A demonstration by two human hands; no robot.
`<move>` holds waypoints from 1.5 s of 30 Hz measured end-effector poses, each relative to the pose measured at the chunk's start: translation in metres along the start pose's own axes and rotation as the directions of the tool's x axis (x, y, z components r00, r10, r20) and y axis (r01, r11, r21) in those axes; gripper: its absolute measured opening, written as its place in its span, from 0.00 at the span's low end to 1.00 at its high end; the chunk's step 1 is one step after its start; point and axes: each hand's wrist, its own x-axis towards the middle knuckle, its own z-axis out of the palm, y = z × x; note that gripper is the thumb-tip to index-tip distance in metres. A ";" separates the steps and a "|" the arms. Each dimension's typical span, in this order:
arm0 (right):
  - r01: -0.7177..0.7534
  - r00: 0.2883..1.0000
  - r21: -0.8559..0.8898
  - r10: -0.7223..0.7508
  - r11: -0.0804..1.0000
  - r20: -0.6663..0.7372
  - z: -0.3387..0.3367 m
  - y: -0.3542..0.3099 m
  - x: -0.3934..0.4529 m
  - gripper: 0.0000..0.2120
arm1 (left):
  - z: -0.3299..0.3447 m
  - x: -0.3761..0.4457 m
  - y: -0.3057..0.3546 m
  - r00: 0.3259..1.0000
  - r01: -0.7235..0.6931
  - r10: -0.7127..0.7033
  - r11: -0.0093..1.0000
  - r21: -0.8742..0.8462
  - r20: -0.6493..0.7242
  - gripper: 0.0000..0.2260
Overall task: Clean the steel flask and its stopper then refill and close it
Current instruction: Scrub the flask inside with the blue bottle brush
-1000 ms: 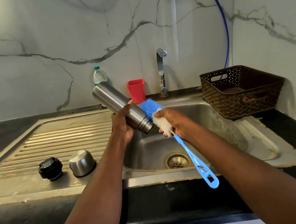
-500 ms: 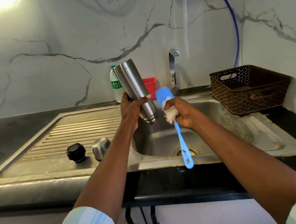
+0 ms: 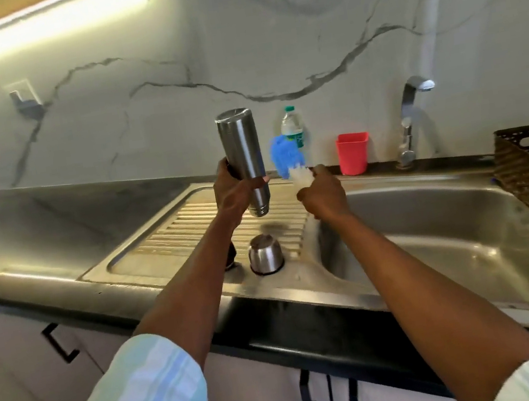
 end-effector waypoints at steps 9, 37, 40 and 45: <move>0.213 0.975 -0.569 -0.214 0.794 0.066 0.025 0.020 0.010 0.20 | -0.003 0.026 -0.026 0.998 0.001 -0.010 0.986 0.168 0.057 0.38; 0.230 0.972 -0.651 -0.205 0.724 0.115 0.021 0.032 0.008 0.16 | 0.000 0.031 -0.026 0.987 0.131 -0.138 0.988 0.088 0.088 0.34; 0.236 0.969 -0.653 -0.224 0.720 0.104 0.022 0.031 0.006 0.16 | 0.000 0.028 -0.024 0.984 0.139 -0.147 0.986 0.089 0.100 0.36; 0.211 0.977 -0.637 -0.188 0.741 0.104 0.020 0.027 0.004 0.18 | -0.001 0.014 -0.010 0.983 0.178 -0.183 0.977 0.119 0.033 0.40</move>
